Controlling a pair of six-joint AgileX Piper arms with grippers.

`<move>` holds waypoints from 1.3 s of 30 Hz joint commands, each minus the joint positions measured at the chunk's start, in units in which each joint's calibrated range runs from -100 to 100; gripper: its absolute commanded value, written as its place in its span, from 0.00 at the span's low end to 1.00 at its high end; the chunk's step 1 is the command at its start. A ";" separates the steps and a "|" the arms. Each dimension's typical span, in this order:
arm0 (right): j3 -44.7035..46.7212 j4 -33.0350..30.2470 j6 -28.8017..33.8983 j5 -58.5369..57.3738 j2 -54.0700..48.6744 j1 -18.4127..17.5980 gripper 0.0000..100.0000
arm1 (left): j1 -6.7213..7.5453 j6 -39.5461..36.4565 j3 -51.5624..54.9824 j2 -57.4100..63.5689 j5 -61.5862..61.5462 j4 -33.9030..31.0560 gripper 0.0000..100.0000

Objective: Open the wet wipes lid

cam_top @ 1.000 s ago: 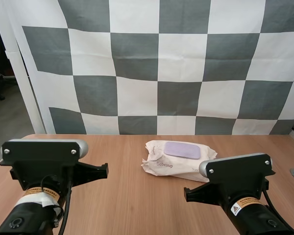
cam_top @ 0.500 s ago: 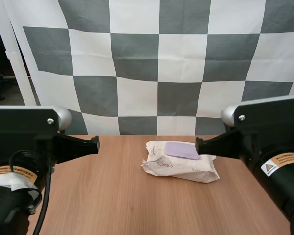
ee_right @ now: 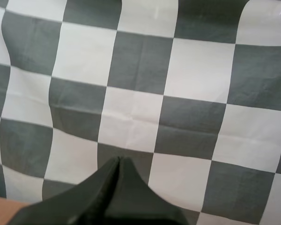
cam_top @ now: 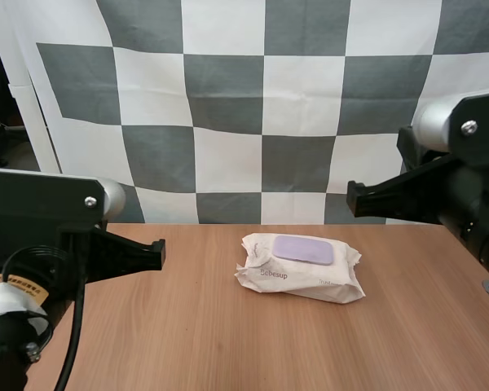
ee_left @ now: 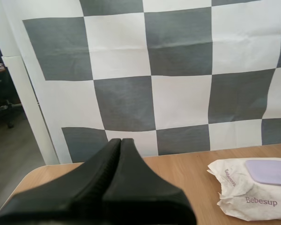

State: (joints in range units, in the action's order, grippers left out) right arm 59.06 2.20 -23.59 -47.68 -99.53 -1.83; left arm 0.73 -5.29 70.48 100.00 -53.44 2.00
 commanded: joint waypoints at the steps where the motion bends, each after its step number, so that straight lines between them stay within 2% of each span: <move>1: -0.13 0.00 -5.71 -3.90 1.85 0.05 0.00 | 0.04 15.97 0.05 0.00 0.19 5.38 0.00; 6: -0.13 0.00 -11.83 -11.49 9.61 0.05 0.00 | 0.04 25.88 0.05 -7.42 -3.67 13.72 0.00; 8: -0.13 -0.36 -12.42 -12.82 12.66 0.05 0.00 | 0.04 29.03 0.05 -11.18 -5.90 14.90 0.03; 10: -0.13 -0.45 -12.49 -13.35 14.69 0.05 0.00 | 0.04 31.37 0.05 -14.96 -6.59 15.54 0.15; 12: -0.13 -0.45 -12.49 -13.78 17.15 0.05 0.00 | 0.04 34.02 0.05 -18.64 -6.77 16.51 0.41; 13: -0.13 -0.48 -12.62 -13.78 18.00 0.05 0.00 | 0.04 34.23 0.05 -19.90 -6.77 16.77 0.48; 15: -0.13 -0.58 -13.49 -13.78 19.43 0.05 0.18 | 0.04 34.23 0.05 -22.96 -6.77 17.04 0.70; 17: -0.13 -0.95 -14.27 -13.78 20.93 0.05 0.42 | 0.04 34.23 0.05 -25.84 -5.97 17.34 0.92; 18: -0.13 -0.95 -14.51 -13.78 21.50 0.05 0.56 | 0.04 34.23 0.05 -27.00 -5.32 17.49 0.99; 21: -0.13 -1.06 -14.51 -13.00 23.30 0.05 0.99 | 0.04 35.58 0.05 -31.40 -3.74 19.18 1.00; 23: -0.13 -1.33 -14.51 -12.51 24.18 0.05 1.00 | 0.04 37.76 0.05 -33.02 -3.74 21.21 1.00; 28: -0.13 -3.02 -14.51 -11.08 26.29 0.05 1.00 | 0.04 53.15 0.05 -42.70 -4.34 35.11 1.00; 34: -0.13 -3.02 -14.69 -11.25 28.99 0.05 1.00 | 0.04 66.76 0.05 -52.00 -5.86 44.20 1.00; 39: -0.13 -3.02 -14.77 -11.07 31.79 0.05 1.00 | 0.04 74.22 0.05 -59.29 -3.44 49.99 1.00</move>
State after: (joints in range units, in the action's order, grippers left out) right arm 58.91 -0.85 -38.37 -58.74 -68.28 -1.83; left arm 0.73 52.55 70.48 43.94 -57.04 47.45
